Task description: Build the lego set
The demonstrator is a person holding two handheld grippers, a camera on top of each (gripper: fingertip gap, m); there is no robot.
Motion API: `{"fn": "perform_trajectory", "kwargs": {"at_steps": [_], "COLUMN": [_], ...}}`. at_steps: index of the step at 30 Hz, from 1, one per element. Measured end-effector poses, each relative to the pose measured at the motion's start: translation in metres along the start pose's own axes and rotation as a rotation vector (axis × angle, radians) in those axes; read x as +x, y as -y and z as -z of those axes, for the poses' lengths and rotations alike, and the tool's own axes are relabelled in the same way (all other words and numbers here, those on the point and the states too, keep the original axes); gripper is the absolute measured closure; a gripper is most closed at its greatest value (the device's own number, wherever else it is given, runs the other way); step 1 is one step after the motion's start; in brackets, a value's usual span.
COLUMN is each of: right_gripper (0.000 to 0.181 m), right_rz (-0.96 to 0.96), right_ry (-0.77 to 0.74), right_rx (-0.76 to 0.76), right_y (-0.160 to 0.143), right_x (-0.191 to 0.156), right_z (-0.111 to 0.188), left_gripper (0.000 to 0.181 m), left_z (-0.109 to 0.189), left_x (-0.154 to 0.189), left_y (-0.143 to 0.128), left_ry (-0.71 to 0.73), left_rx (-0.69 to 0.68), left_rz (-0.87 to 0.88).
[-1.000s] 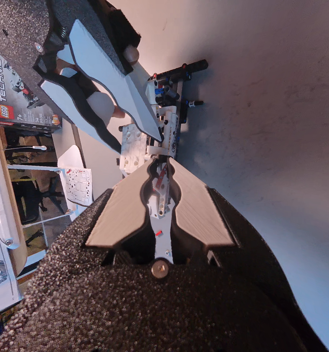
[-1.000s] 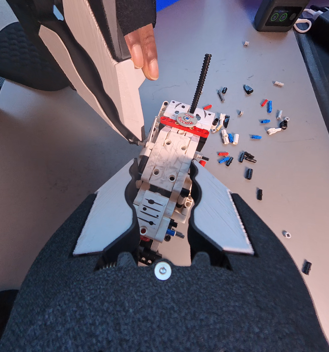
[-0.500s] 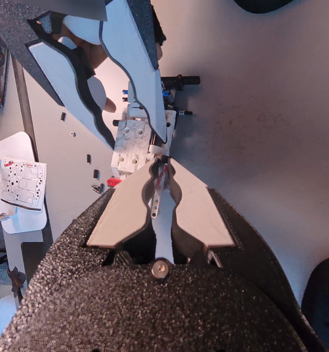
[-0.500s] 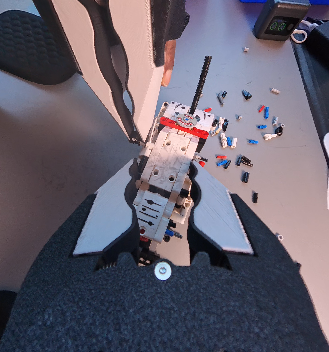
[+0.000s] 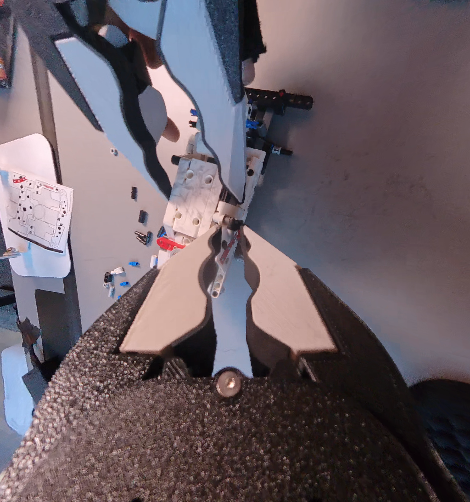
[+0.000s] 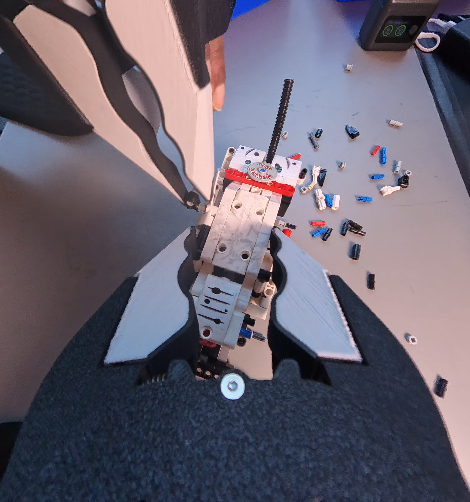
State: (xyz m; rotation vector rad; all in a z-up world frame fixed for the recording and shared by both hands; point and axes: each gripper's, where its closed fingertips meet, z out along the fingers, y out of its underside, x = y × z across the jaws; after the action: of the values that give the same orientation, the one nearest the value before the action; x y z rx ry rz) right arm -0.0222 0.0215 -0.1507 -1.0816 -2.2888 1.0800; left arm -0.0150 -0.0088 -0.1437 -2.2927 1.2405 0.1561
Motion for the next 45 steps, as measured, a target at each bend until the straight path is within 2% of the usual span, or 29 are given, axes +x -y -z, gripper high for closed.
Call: {"fn": "perform_trajectory", "kwargs": {"at_steps": [3, 6, 8, 11, 13, 15, 17, 21, 23, 25, 27, 33, 37, 45], "right_gripper": [0.127, 0.127, 0.127, 0.127, 0.127, 0.109, 0.095, 0.088, 0.091, 0.106, 0.113, 0.114, 0.114, 0.116], "right_rz": [0.055, 0.124, 0.196, 0.271, 0.283, 0.259, 0.217, 0.126, 0.130, 0.099, 0.089, 0.151, 0.208, 0.196], "right_ry": [0.035, 0.120, 0.223, 0.334, 0.301, 0.242, 0.186, 0.013, -0.056, -0.087, -0.061, 0.007, 0.043, 0.058], "right_rx": [-0.001, -0.005, -0.005, -0.030, -0.090, -0.146, -0.169, -0.210, -0.267, -0.295, -0.332, -0.409, -0.385, -0.283], "right_y": [0.000, 0.000, -0.001, -0.003, -0.004, -0.004, -0.002, 0.001, -0.003, -0.001, -0.002, -0.005, -0.005, -0.004], "right_x": [-0.008, -0.019, -0.033, -0.050, -0.049, -0.049, -0.054, -0.053, -0.050, -0.049, -0.054, -0.059, -0.060, -0.060], "right_z": [0.001, 0.001, 0.003, 0.004, 0.005, 0.011, 0.016, 0.004, 0.001, -0.001, -0.001, -0.001, -0.002, -0.002], "left_gripper": [0.151, 0.134, 0.121, 0.098, 0.091, 0.088, 0.097, 0.106, 0.106, 0.106, 0.107, 0.108, 0.109, 0.110], "left_z": [0.018, 0.029, 0.033, 0.024, 0.012, 0.003, 0.001, -0.010, -0.014, -0.015, -0.015, -0.014, -0.013, -0.013], "left_x": [0.000, 0.000, 0.009, 0.025, 0.036, 0.042, 0.037, 0.032, 0.032, 0.032, 0.033, 0.037, 0.039, 0.040], "left_y": [0.008, -0.003, -0.008, -0.012, -0.013, -0.010, -0.007, -0.009, -0.010, -0.008, -0.007, -0.004, -0.003, -0.001], "left_ry": [0.014, 0.003, -0.055, -0.155, -0.169, -0.168, -0.138, -0.114, -0.101, -0.092, -0.076, -0.039, -0.042, -0.039], "left_rx": [0.134, 0.192, 0.248, 0.335, 0.359, 0.381, 0.414, 0.396, 0.378, 0.384, 0.391, 0.392, 0.408, 0.429], "left_rz": [0.081, 0.187, 0.265, 0.394, 0.418, 0.426, 0.433, 0.406, 0.384, 0.386, 0.392, 0.396, 0.393, 0.411]}}
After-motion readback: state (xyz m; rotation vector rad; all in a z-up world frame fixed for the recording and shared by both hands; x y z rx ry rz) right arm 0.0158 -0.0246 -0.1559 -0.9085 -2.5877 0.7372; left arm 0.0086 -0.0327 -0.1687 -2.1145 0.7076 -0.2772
